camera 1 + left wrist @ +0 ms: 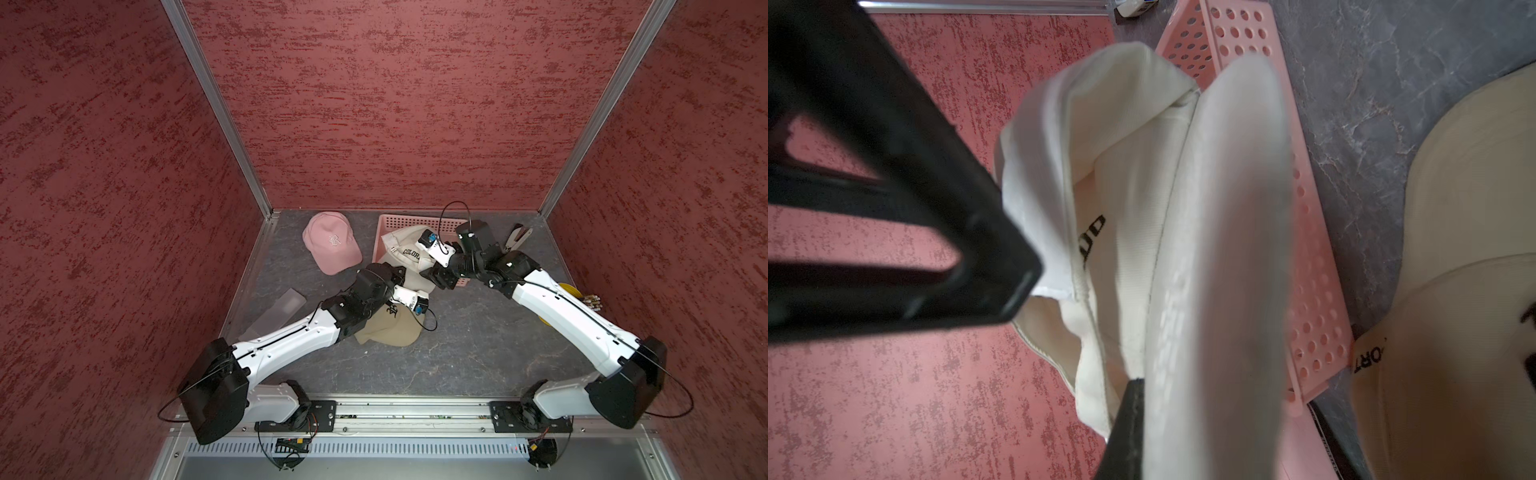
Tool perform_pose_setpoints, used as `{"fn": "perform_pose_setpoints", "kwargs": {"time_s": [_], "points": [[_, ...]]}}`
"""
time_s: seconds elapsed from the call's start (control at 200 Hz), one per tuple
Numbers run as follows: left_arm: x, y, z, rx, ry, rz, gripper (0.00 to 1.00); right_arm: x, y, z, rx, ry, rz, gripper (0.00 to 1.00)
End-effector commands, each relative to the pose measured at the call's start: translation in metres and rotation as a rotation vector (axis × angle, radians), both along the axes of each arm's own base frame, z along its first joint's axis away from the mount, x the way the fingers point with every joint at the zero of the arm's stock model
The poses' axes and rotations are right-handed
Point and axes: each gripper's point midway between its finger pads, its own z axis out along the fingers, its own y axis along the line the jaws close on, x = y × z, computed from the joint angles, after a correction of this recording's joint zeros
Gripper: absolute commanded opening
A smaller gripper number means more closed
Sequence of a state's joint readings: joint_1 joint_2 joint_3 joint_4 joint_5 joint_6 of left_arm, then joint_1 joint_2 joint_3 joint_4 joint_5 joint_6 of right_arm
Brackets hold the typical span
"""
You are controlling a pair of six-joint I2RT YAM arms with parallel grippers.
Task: Turn the baseball cap inside out
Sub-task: Turn over the baseball cap.
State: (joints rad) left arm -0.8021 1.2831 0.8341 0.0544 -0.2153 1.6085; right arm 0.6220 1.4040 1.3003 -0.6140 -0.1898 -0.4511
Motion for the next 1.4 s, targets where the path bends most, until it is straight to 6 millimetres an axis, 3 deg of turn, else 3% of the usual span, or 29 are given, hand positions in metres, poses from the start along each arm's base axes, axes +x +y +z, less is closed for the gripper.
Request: {"fn": "perform_pose_setpoints", "kwargs": {"time_s": [0.0,0.135,0.27,0.311,0.386,0.431,0.541,0.661,0.761,0.927,1.092,1.172,1.287,1.397], "points": [[-0.007,0.001,0.019,-0.091,0.041,-0.004,0.00,0.012,-0.010,-0.001,-0.088,-0.145,-0.048,0.65],[-0.013,0.002,0.021,-0.114,0.079,-0.002,0.00,0.018,-0.005,-0.001,-0.117,-0.225,-0.067,0.66],[-0.024,-0.001,0.031,-0.151,0.096,-0.027,0.00,0.045,-0.010,0.016,-0.120,-0.377,-0.199,0.63],[-0.028,-0.002,0.032,-0.148,0.103,-0.033,0.00,0.052,-0.011,0.023,-0.106,-0.405,-0.237,0.56],[-0.033,-0.004,0.028,-0.128,0.114,-0.037,0.00,0.062,-0.008,0.031,-0.062,-0.397,-0.282,0.26],[-0.036,-0.006,0.025,-0.115,0.114,-0.044,0.00,0.065,-0.004,0.036,-0.022,-0.354,-0.284,0.19],[-0.045,-0.015,0.021,-0.099,0.108,-0.073,0.00,0.095,0.001,0.020,-0.007,-0.180,-0.354,0.16],[-0.054,-0.021,0.034,-0.149,0.056,-0.111,0.00,0.130,-0.019,-0.009,-0.029,0.014,-0.502,0.15],[-0.061,-0.016,0.051,-0.211,0.043,-0.123,0.00,0.141,-0.036,-0.034,0.014,0.151,-0.559,0.22],[-0.060,0.001,0.087,-0.376,0.033,-0.112,0.00,0.134,-0.063,-0.071,0.001,0.279,-0.608,0.32],[-0.030,0.026,0.111,-0.551,0.047,-0.010,0.00,0.102,-0.054,-0.081,0.072,0.367,-0.513,0.50],[-0.013,0.036,0.114,-0.613,0.072,0.065,0.00,0.081,-0.038,-0.066,0.170,0.401,-0.409,0.55],[0.001,0.040,0.112,-0.661,0.121,0.140,0.00,0.050,-0.015,-0.020,0.338,0.393,-0.219,0.62],[0.010,0.045,0.109,-0.711,0.175,0.202,0.00,0.041,-0.021,0.025,0.447,0.322,-0.153,0.66]]}}
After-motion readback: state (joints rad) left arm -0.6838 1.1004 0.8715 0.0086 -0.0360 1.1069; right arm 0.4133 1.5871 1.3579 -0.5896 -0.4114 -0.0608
